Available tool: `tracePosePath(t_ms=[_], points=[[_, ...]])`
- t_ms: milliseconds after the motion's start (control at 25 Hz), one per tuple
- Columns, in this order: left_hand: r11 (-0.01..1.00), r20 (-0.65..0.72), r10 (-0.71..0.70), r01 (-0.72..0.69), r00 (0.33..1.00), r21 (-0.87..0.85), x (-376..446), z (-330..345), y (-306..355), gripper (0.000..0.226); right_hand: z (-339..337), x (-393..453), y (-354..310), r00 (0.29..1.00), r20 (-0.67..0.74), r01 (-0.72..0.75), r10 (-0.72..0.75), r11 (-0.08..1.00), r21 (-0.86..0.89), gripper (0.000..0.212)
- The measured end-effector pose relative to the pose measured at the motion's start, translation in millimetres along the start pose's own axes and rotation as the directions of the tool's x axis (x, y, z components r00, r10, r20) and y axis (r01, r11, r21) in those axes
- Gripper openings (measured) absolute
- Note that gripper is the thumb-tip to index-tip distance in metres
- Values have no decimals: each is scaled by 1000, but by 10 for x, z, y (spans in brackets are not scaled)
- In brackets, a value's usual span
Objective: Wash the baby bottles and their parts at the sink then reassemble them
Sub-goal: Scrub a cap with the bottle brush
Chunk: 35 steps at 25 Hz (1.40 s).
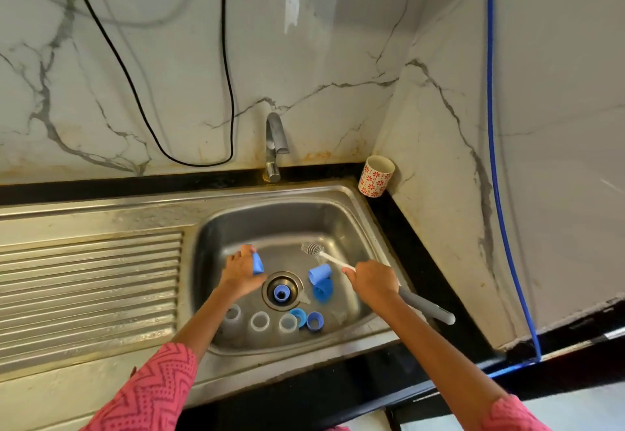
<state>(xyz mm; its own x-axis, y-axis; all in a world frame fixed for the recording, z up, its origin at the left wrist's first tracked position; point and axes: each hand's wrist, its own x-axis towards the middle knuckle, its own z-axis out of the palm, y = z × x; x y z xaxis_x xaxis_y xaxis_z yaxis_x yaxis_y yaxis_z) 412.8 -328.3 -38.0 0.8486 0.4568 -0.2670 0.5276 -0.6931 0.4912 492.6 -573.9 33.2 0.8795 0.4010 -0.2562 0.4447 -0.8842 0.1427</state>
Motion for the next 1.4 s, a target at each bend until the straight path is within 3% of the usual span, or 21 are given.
tracePosePath(t_ms=[240,400,520,680,880,1080,1280,1400], points=[[950,180,162,-203,970,239,-26,494,626,53,87,69,159,1000,-2,-18,19,994,103,64],[951,332,212,-272,919,145,0,886,797,44,114,148,291,1000,-8,-17,19,981,193,62],[977,348,130,-179,928,113,56,1051,815,45,176,243,383,1000,9,-15,13,971,237,62],[970,196,-55,6,979,242,278,1015,613,37,283,379,380,999,46,-16,6,979,203,63],[932,154,-249,193,956,307,445,864,70,44,358,653,147,992,105,36,-63,970,241,59],[872,138,-345,262,928,414,501,888,-325,38,437,843,-32,986,141,44,-84,962,269,57],[784,169,-418,260,893,564,561,919,-214,48,529,946,-53,986,160,2,-53,953,302,57],[777,200,-454,276,868,566,583,886,-189,52,557,954,-71,984,173,-10,-46,951,308,57]])
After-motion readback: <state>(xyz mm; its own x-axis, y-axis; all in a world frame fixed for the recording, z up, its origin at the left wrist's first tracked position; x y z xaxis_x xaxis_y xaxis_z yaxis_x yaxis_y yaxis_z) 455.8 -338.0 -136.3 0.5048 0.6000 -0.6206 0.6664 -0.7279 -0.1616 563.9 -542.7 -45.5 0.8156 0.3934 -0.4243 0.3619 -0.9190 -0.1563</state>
